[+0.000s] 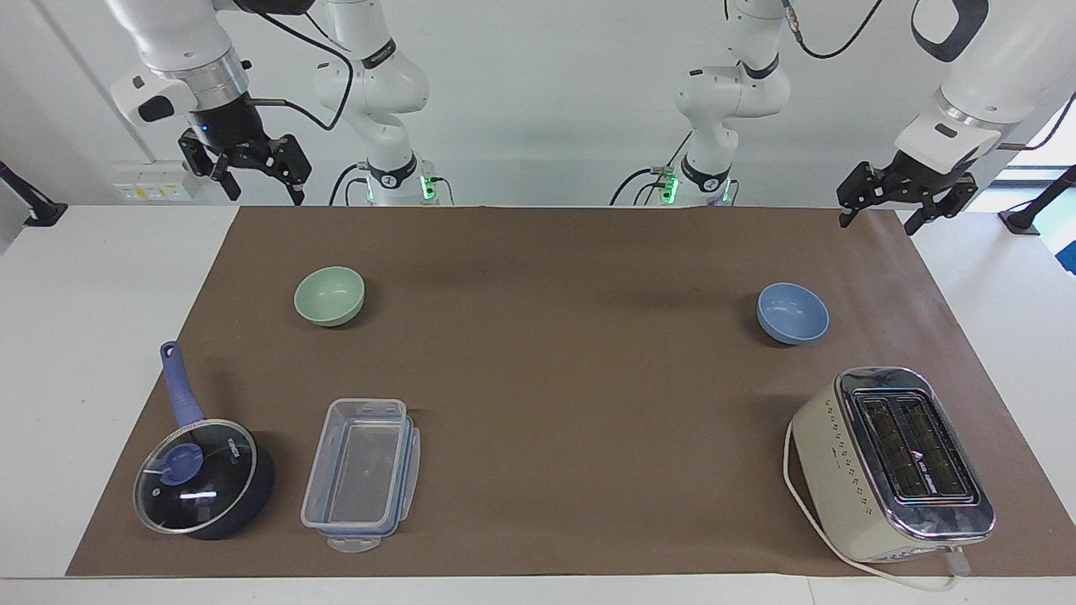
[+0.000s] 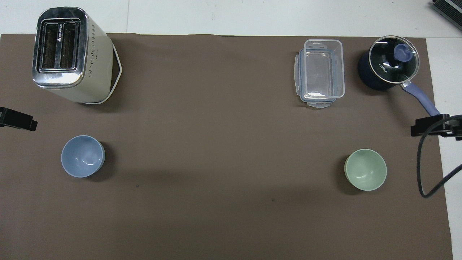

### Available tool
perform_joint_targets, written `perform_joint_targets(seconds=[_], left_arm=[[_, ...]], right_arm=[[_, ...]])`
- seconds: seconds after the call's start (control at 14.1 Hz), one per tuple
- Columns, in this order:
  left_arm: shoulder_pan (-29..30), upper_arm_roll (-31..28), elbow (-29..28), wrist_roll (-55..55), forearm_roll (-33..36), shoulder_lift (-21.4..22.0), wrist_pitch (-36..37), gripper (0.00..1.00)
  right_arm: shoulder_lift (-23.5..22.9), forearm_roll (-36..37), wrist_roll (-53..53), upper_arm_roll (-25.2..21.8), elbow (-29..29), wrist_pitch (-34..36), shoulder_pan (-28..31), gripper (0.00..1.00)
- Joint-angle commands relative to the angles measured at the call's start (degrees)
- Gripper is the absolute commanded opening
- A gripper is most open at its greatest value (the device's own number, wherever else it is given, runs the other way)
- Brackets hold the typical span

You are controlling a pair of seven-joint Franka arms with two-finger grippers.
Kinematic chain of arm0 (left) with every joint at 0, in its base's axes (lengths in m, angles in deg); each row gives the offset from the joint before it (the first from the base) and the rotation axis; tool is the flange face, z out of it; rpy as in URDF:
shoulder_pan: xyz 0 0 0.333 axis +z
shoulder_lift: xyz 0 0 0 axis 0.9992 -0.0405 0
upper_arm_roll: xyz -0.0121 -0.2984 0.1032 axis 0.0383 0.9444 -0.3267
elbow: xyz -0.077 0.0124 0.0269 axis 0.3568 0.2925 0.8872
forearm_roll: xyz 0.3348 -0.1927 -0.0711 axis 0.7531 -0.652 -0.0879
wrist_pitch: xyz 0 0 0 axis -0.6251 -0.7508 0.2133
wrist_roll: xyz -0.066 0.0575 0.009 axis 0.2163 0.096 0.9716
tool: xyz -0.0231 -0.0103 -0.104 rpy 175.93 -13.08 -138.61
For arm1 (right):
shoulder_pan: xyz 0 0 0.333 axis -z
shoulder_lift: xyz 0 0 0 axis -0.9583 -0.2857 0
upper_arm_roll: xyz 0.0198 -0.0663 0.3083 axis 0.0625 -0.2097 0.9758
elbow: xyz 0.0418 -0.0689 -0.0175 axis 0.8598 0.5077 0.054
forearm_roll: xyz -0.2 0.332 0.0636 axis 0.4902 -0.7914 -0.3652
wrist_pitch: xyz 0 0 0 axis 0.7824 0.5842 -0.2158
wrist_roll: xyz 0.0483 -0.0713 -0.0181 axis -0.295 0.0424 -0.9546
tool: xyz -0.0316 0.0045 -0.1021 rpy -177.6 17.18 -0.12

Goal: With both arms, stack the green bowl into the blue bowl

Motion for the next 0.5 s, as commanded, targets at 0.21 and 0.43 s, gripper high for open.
perform_joint_targets(seconds=[0.21, 0.43], left_arm=[[-0.3, -0.5, -2.7, -0.4, 0.2, 2.2, 0.0, 1.0], [-0.1, -0.6, -5.1, -0.7, 0.1, 3.4, -1.7, 1.0]], right_arm=[[0.6, -1.2, -0.7, 0.2, 0.4, 0.3, 0.5, 1.0], [0.6, -1.3, -0.7, 0.2, 0.4, 0.3, 0.5, 1.0]])
